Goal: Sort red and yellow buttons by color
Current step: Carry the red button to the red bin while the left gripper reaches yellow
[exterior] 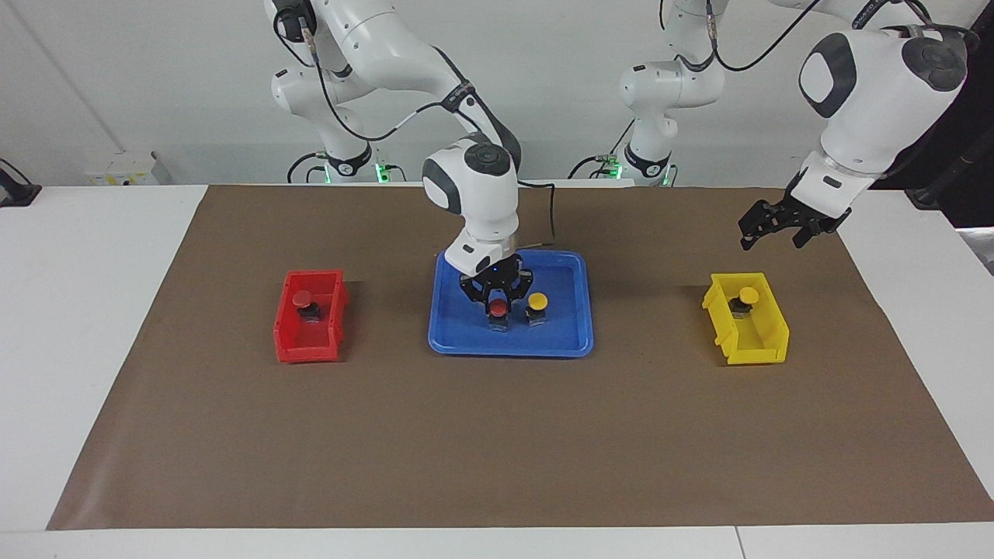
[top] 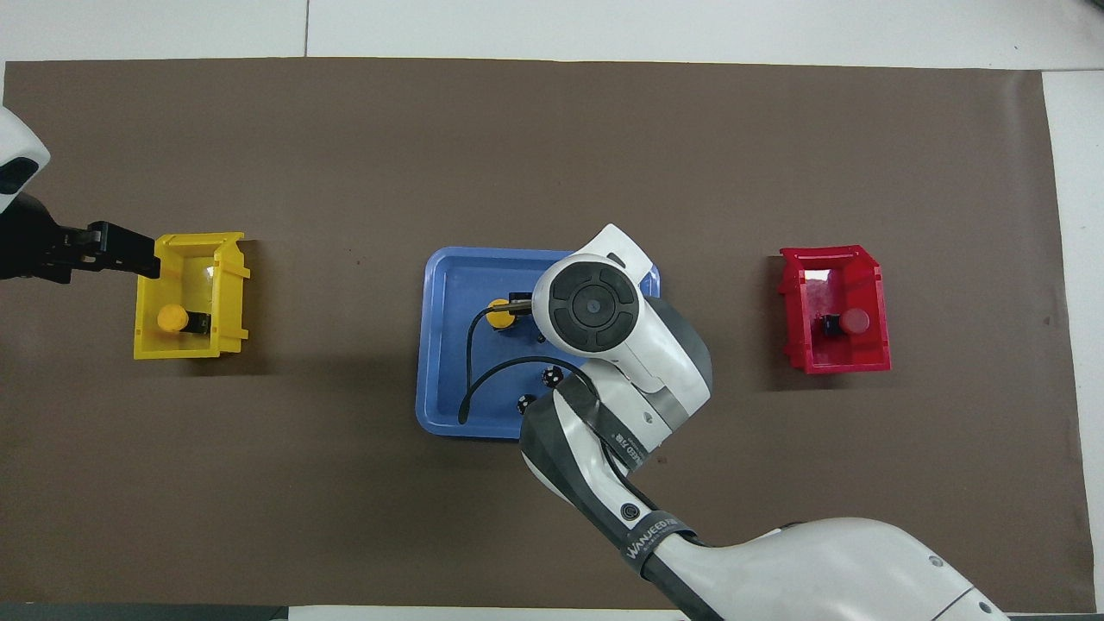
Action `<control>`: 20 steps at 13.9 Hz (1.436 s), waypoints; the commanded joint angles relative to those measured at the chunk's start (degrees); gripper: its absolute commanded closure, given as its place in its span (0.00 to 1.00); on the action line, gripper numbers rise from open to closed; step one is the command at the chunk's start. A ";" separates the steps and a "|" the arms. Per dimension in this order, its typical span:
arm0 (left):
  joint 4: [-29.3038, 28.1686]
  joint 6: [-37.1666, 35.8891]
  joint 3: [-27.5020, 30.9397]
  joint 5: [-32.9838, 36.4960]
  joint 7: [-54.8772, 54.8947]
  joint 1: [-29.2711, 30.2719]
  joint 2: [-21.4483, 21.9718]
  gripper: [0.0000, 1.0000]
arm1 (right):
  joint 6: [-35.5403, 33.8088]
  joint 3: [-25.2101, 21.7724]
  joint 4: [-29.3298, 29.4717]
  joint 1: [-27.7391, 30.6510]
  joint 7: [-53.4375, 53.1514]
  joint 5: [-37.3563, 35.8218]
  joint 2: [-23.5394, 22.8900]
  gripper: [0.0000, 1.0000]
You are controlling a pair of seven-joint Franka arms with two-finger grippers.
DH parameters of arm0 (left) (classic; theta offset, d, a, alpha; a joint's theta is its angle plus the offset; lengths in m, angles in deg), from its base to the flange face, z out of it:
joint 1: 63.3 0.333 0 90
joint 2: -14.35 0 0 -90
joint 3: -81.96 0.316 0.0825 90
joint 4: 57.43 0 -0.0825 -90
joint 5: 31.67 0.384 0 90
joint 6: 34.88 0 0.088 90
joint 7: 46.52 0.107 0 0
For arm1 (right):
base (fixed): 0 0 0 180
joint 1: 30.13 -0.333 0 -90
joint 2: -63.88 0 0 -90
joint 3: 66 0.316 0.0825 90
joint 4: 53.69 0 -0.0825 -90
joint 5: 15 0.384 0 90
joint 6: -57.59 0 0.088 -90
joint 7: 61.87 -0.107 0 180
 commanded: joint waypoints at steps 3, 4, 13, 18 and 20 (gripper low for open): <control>-0.85 -1.54 0.67 0.36 -0.07 1.20 0.90 0.00 | -9.79 0.28 8.80 4.30 2.83 -1.40 0.16 0.74; -1.55 -0.67 0.67 0.27 -0.51 1.47 1.24 0.00 | -12.70 0.28 8.82 7.71 8.60 -0.88 2.43 0.74; -14.74 31.93 -0.65 0.10 -45.84 -31.39 -8.49 0.00 | -18.53 0.28 -0.49 29.18 38.70 3.70 11.85 0.72; -13.25 36.95 -0.47 0.27 -50.87 -36.06 -14.82 0.00 | -12.74 0.28 -7.78 33.84 45.39 7.74 14.57 0.72; -12.11 36.87 -0.39 0.36 -51.05 -36.15 -16.33 0.05 | -9.23 0.28 -10.33 33.76 45.48 8.18 15.02 0.72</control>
